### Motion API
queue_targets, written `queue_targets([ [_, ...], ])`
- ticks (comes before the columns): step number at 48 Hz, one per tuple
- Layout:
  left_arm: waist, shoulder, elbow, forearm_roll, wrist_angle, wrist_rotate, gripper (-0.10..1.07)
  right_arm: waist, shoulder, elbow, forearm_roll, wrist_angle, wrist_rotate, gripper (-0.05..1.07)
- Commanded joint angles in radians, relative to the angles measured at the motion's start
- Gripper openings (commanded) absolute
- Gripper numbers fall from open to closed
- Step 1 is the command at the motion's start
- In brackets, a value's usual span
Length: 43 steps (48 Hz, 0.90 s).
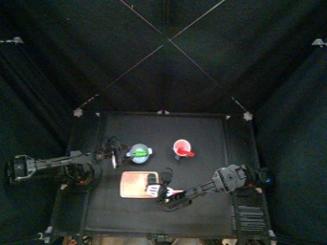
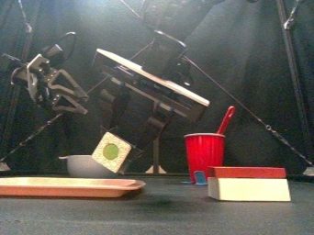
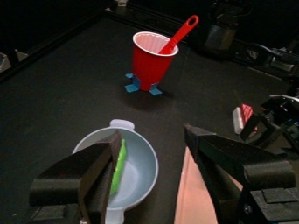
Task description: Place green sushi roll on plate
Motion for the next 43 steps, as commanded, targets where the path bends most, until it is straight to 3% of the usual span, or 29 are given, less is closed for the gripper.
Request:
queue_targets([
  [1,-0.002,0.0,-0.012,-0.002,-0.003,0.0,0.93,-0.002,-0.026,-0.028,-0.005,0.006,0.006,0.66],
  [26,0.0,0.002,-0.014,0.0,-0.003,0.0,0.93,-0.003,-0.026,-0.029,-0.006,-0.008,0.011,0.91],
  [43,-0.002,0.002,-0.012,-0.002,-0.003,0.0,0.93,-0.003,-0.021,-0.04,0.002,-0.052,0.009,0.93],
])
